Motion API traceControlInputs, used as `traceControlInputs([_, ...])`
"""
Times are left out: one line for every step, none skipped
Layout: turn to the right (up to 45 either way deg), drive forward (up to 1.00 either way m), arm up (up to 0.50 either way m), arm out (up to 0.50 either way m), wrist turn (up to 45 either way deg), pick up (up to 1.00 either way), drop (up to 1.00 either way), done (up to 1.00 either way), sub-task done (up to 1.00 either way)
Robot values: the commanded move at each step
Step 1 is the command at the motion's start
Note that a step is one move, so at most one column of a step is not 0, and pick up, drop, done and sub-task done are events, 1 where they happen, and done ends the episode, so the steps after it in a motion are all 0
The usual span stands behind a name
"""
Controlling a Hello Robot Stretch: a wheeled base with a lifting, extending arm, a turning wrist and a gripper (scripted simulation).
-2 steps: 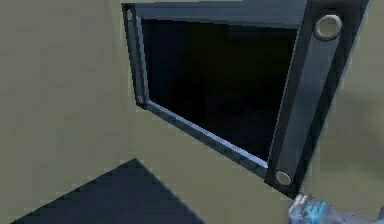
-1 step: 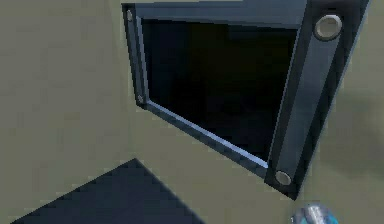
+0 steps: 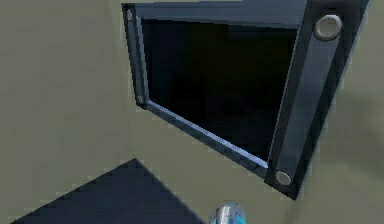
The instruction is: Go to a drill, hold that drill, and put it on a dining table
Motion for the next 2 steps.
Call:
traceControlInputs([-45.0, 0.00, 0.00, 0.00, 0.0, 0.00, 0.00, 0.00, 0.00])
traceControlInputs([-45.0, 0.00, 0.00, 0.00, 0.0, 0.00, 0.00, 0.00, 0.00])
